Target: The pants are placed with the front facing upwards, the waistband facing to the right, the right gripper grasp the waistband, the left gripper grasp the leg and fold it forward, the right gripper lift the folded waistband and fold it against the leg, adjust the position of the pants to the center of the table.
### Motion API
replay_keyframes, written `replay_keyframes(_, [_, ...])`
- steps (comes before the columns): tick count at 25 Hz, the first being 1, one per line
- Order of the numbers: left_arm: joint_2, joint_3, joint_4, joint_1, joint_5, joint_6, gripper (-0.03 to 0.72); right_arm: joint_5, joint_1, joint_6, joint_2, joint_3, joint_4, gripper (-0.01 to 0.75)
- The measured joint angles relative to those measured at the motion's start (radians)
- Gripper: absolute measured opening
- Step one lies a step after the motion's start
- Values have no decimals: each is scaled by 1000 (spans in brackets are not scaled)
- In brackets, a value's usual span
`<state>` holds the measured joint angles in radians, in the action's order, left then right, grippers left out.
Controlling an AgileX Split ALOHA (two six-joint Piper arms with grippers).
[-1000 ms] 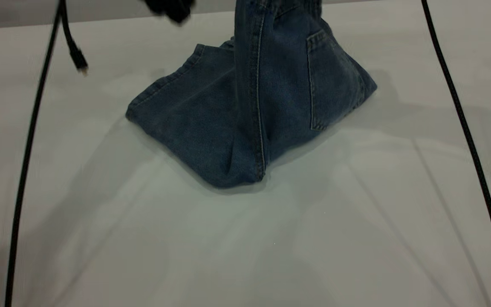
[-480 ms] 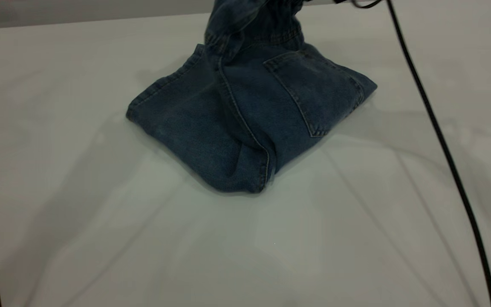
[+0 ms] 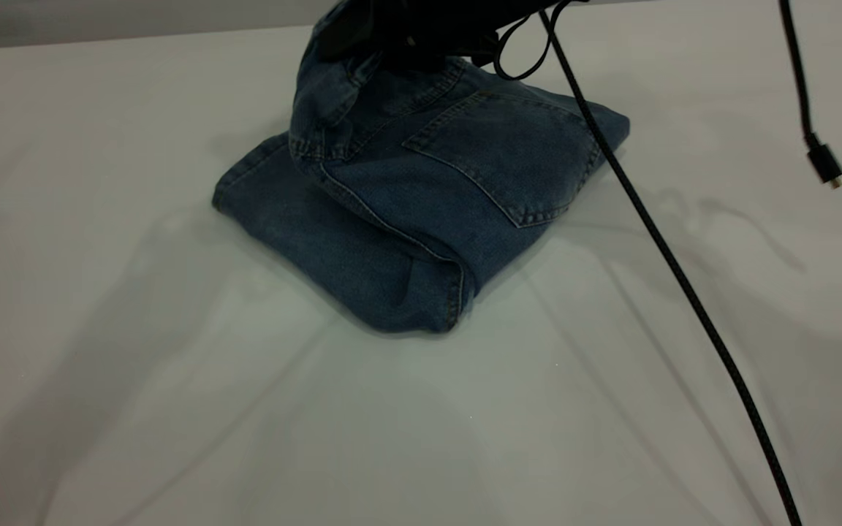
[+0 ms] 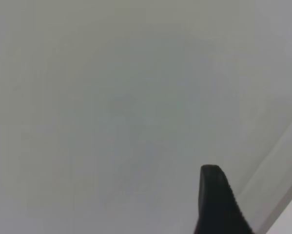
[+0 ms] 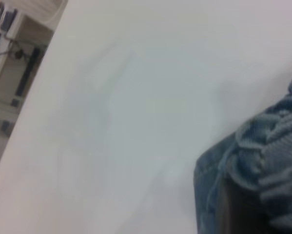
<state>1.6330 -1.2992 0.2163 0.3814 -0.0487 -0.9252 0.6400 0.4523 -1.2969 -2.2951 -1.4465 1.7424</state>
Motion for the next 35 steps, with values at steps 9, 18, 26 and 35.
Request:
replay_keyframes(9, [0, 0, 1, 0, 49, 0, 353, 134, -2, 18, 3, 0, 3, 547])
replay_keyframes(18, [0, 0, 1, 0, 49, 0, 353, 109, -3, 322, 4, -25, -31, 513])
replay_keyframes(26, [-3, 0, 1, 0, 49, 0, 353, 53, 53, 836, -3, -230, -486, 488])
replay_keyframes(35, [-67, 0, 1, 0, 64, 0, 353, 215, 86, 1469, -13, -379, -1295, 488])
